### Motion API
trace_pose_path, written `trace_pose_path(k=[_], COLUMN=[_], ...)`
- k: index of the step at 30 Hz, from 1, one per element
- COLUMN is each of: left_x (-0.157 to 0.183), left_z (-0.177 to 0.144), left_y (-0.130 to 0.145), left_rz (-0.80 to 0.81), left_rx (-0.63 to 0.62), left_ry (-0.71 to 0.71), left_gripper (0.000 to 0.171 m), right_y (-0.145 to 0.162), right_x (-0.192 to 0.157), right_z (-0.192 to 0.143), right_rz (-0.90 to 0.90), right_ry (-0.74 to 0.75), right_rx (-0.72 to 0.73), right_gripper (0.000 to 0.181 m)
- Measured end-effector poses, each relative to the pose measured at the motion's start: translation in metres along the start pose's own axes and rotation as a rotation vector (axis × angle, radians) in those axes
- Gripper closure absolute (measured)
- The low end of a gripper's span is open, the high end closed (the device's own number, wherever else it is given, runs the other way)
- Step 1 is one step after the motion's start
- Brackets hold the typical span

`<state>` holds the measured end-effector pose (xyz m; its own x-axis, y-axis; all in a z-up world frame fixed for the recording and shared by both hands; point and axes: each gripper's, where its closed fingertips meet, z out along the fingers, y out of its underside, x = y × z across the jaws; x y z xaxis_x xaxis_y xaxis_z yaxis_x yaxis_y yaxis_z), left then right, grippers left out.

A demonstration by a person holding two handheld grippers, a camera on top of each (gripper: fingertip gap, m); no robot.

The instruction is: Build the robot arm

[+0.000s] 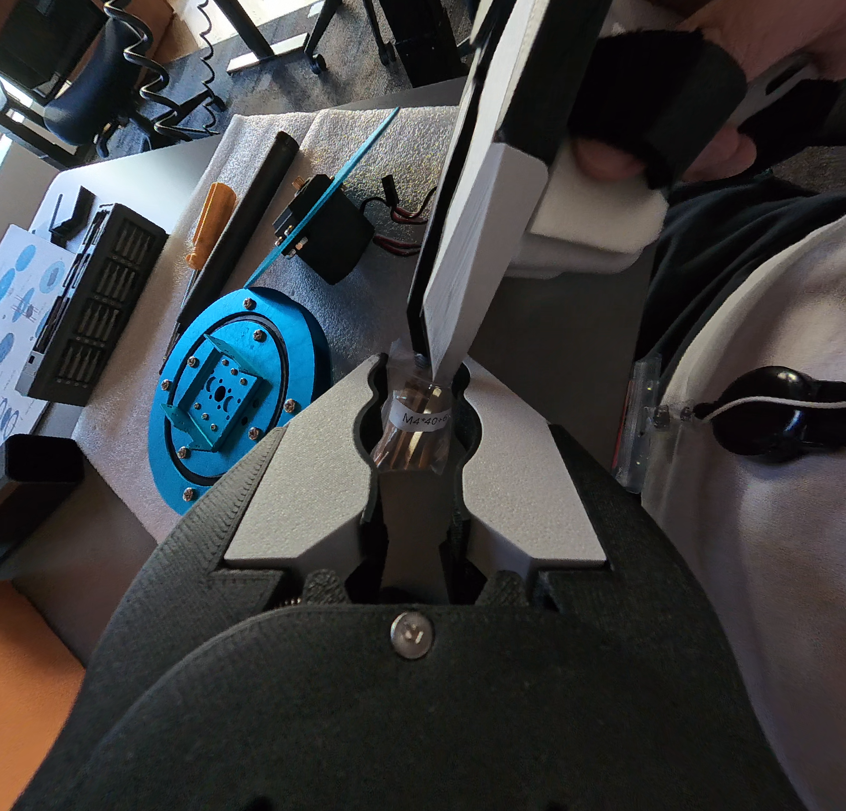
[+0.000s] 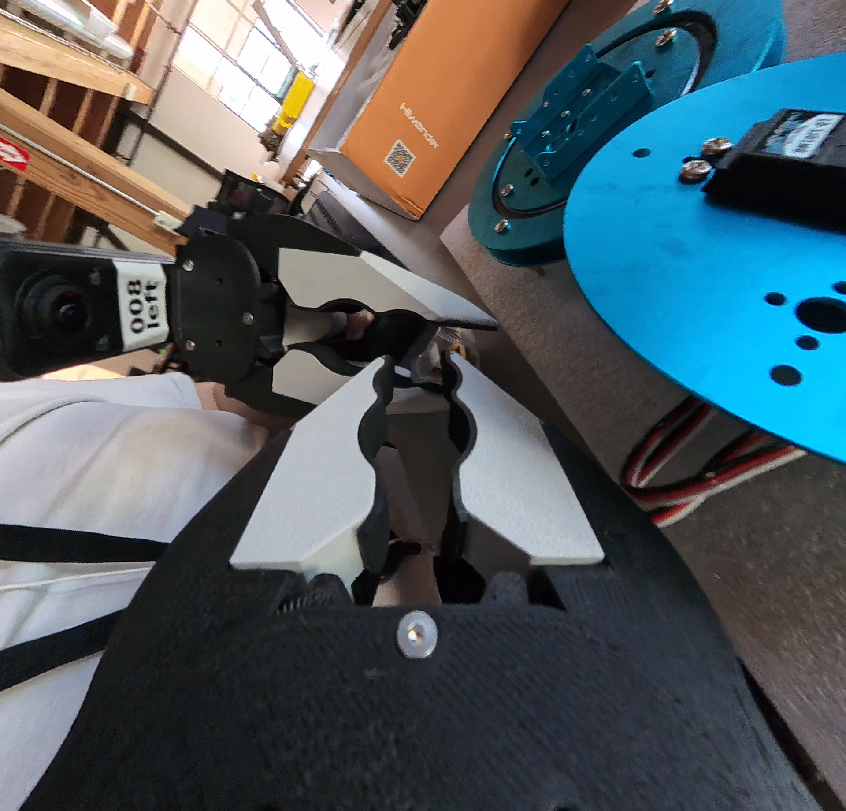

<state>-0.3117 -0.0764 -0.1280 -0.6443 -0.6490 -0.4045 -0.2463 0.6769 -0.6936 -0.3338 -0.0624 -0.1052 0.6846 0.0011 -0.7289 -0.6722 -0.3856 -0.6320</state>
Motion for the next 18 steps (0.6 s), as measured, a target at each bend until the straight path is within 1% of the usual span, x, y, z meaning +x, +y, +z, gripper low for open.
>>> trace_pose_path(k=[2,5,7,12,15,18], left_x=[0.0007,0.0011,0.0009,0.0029,0.0019,-0.0023], left_z=[-0.0017,-0.0032,-0.0032,-0.0021,-0.0014,-0.0035], left_y=[-0.0018,-0.0014,-0.0003,0.0004,0.0013,-0.0019], left_rz=[0.011,0.009,0.004,0.022,0.021,0.014], left_rx=[0.016,0.020,0.016,0.006,-0.003,0.014], left_ry=[-0.003,0.003,0.004,0.007,0.005,-0.012], left_gripper=[0.146,0.145,0.145,0.142,0.140,0.147], right_y=[-0.0020,-0.0010,-0.0018,0.0004,-0.0032,-0.0078], right_x=[-0.0055,-0.0044,-0.0038,-0.0037,-0.0053,-0.0107], right_z=[0.0018,0.0011,-0.0010,-0.0001,-0.0007,-0.0017], right_rz=[0.037,0.092,0.119,0.087,0.124,0.139], right_ry=[-0.060,-0.094,-0.106,-0.079,-0.089,-0.116], right_rx=[0.013,0.012,0.019,-0.001,0.007,0.019], right_gripper=[0.169,0.181,0.181,0.181,0.181,0.181])
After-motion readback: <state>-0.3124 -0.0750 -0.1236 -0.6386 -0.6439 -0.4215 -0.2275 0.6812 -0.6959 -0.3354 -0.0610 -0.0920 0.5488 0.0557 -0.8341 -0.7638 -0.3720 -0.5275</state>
